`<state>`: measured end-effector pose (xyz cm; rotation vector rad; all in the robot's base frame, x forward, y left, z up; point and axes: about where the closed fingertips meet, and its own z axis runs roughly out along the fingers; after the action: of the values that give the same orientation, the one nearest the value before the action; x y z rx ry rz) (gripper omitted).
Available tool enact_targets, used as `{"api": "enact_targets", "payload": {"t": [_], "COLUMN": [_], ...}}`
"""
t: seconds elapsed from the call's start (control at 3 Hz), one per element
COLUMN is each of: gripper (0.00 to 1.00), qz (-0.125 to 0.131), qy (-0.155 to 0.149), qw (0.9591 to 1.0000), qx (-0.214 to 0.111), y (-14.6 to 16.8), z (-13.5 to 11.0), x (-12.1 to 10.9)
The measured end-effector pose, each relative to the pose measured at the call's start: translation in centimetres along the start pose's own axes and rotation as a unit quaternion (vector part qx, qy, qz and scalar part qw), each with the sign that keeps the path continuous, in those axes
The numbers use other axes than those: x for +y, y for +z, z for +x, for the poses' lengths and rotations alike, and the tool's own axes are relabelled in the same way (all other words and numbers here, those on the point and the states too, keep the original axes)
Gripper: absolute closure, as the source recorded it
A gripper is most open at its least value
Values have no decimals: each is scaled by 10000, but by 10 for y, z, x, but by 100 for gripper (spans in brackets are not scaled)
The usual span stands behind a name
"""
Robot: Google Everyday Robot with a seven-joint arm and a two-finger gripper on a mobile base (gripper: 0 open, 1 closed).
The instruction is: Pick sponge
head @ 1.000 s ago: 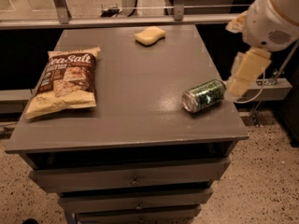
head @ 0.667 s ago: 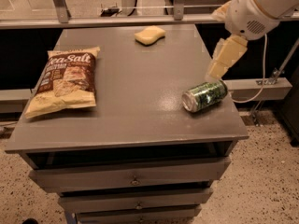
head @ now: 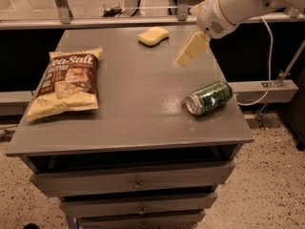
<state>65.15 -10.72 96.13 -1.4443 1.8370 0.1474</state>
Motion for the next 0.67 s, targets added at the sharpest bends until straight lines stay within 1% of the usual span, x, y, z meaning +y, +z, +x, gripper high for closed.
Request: {"api": "enact_targets", "payload": {"t": [0.33, 0.67], "gripper": [0, 0], "qz": [31, 58], "qy": [20, 180], "qw": [10000, 9996], "qx": [-40, -221], "y": [4, 13], "z": [-1, -3], "x": [-3, -6]}}
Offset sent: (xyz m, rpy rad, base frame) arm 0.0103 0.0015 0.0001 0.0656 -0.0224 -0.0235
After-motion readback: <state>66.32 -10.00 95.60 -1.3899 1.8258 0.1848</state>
